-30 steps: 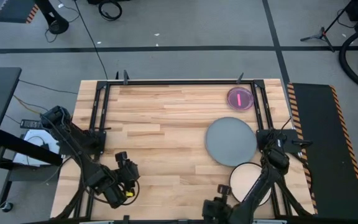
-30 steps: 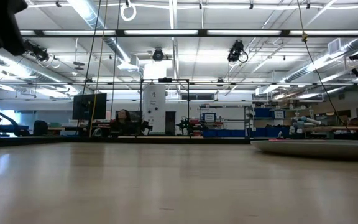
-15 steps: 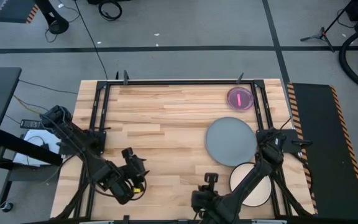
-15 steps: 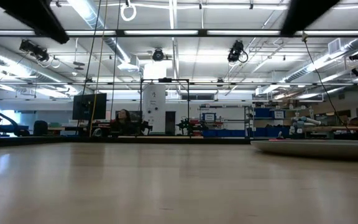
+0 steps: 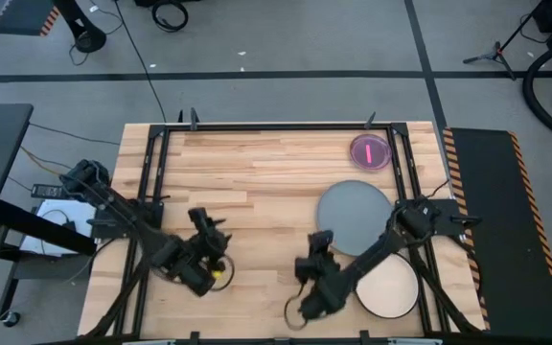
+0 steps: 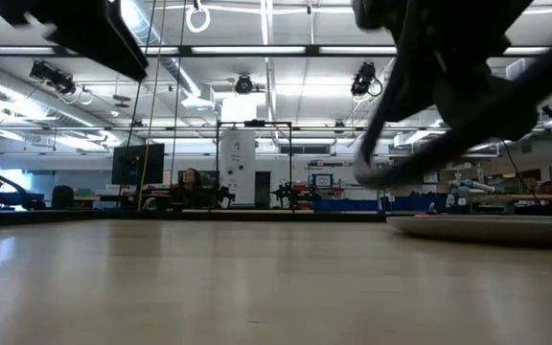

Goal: Stack plastic plates
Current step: Move the bottom stacked plates to the bottom middle of the table

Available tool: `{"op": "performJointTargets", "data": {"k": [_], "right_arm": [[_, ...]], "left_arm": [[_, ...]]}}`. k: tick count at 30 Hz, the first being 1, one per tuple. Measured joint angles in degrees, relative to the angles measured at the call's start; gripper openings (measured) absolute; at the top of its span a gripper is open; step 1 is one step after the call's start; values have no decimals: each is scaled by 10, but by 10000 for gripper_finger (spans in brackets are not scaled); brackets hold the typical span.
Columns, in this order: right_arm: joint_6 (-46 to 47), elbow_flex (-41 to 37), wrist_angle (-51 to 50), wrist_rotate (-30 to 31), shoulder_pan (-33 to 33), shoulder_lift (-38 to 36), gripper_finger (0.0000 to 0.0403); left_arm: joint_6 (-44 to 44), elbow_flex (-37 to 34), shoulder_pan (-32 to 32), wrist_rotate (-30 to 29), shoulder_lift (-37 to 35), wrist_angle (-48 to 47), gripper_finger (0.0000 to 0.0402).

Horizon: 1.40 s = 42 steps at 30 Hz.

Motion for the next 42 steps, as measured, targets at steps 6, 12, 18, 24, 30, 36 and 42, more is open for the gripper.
{"op": "performJointTargets", "data": {"k": [6,12,18,24,30,36,42], "right_arm": [[76,-172,33,-13,-30,-126,5],[35,-310,173,-65,-47,-262,5],[2,-343,205,-49,-67,-324,20],[-32,-342,219,-47,-71,-353,58],[-83,-343,293,-130,-62,-361,98],[-53,-331,296,-164,-60,-360,114],[34,-237,179,-187,-53,-327,114]], "left_arm": [[110,-79,94,11,-24,90,233],[302,-217,250,172,-36,450,233],[382,-251,362,454,-35,717,233],[400,-243,366,480,-41,719,233],[385,-243,305,501,-45,719,233],[358,-243,247,493,-45,720,233],[343,-243,211,491,-45,722,233]]}}
